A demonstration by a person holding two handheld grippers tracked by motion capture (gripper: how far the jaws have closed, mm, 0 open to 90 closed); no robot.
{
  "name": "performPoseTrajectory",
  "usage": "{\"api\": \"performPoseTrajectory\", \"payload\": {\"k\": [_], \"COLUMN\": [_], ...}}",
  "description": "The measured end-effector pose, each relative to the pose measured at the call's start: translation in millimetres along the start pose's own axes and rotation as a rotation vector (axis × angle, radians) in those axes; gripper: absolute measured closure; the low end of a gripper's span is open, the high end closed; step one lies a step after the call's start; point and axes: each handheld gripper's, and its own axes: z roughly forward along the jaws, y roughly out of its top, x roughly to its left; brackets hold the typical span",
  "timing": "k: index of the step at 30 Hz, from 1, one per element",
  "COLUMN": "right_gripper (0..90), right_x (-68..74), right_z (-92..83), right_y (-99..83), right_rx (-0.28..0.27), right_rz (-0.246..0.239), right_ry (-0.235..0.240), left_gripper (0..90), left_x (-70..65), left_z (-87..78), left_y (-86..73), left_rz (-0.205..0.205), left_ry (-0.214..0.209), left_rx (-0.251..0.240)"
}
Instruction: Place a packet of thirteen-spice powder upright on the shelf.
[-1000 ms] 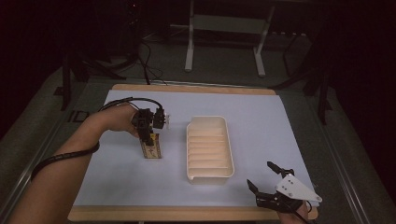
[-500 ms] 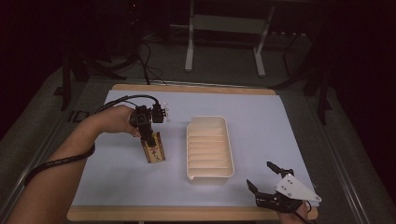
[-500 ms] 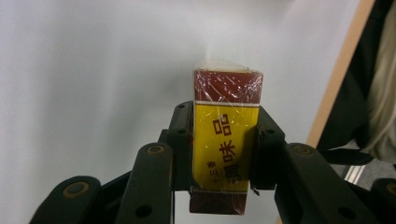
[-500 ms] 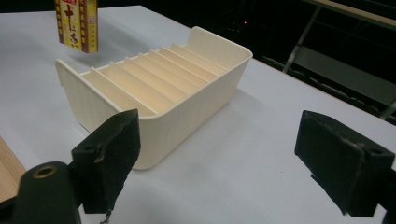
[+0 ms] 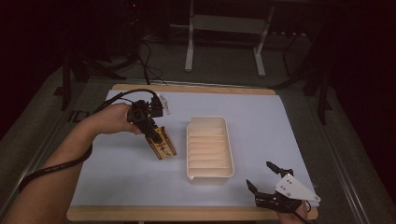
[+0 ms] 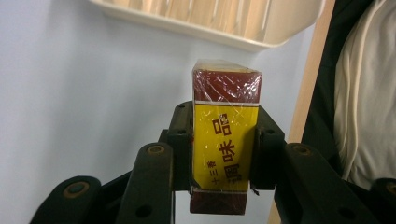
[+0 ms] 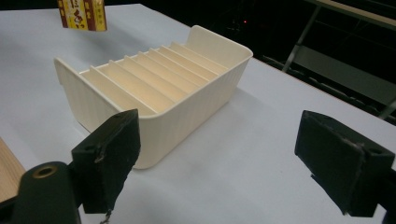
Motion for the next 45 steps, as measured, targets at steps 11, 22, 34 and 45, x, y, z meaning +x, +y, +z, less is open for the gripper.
{"api": "performPoseTrajectory", "payload": {"k": [11,22,34,45], "right_gripper": [14.2,14.3,14.3,14.3], "right_x": [0.2,0.0,0.1,0.1], "right_z": [0.6,0.5,0.2,0.2], "right_y": [0.0,-0.1,-0.1,-0.1], "right_rx": [0.004,0.005,0.005,0.006], "right_rz": [-0.001,-0.001,-0.006,-0.012], "right_ry": [-0.001,0.001,0.004,0.006], "left_gripper": [67.9,67.9,67.9,67.9], "left_x": [-26.5,-46.7,-59.4,-57.2], "left_z": [-10.0,-3.4,10.9,27.3], "left_y": [19.3,42.5,64.9,71.7], "left_rz": [0.081,0.09,0.136,0.157], "left_ry": [0.028,0.069,0.06,0.043], "left_rx": [-0.077,-0.106,-0.18,-0.182]}}
